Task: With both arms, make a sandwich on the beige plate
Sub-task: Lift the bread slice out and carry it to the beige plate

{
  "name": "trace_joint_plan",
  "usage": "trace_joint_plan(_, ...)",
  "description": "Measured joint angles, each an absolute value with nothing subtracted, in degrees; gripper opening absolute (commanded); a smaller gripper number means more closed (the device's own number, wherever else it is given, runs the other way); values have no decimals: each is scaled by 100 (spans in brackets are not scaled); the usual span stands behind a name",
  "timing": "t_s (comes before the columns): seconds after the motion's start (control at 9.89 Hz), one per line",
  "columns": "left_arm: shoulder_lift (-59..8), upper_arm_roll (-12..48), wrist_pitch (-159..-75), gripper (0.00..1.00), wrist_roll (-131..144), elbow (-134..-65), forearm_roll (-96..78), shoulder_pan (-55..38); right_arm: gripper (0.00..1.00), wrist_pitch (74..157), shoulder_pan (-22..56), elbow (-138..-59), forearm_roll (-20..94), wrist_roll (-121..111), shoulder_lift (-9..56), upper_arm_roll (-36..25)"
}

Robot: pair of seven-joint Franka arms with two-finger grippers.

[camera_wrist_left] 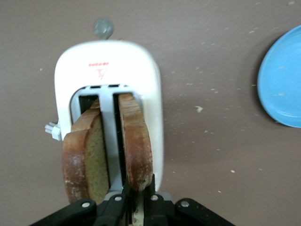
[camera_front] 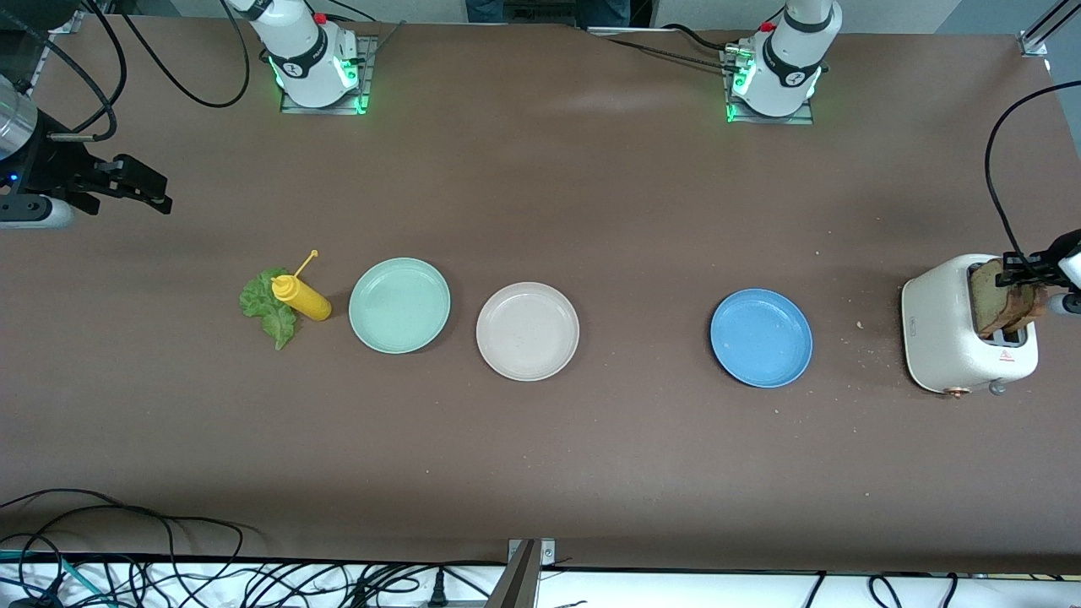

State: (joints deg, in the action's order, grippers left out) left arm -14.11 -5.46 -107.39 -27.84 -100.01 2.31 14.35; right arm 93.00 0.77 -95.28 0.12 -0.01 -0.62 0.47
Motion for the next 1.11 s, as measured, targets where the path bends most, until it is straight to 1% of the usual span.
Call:
trace_joint_plan(0.2, -1337, -127, -9981, 0, -2863, -9373, 54, 1422, 100, 9300, 76, -9528, 12, -1, -61, 46)
trace_joint_plan(0.4, -1312, 414, -9654, 0, -2854, -9083, -336, 1400, 100, 9300, 76, -9528, 13, -1, -61, 46)
trace_joint_plan(0.61, -1411, 803, -9509, 0, -2839, -9097, -1066, 1349, 100, 9300, 76, -9528, 13, -1, -61, 46)
trace_joint_plan(0.81, -1668, 1111, -9447, 0, -2381, -9108, -1943, 1215, 100, 9299, 76, -9528, 13, -1, -62, 46)
trace_joint_plan(1.11, -2137, 1229, -9536, 0, -790, -9106, -3234, 404, 100, 9299, 78, -9528, 15, -1, -62, 47)
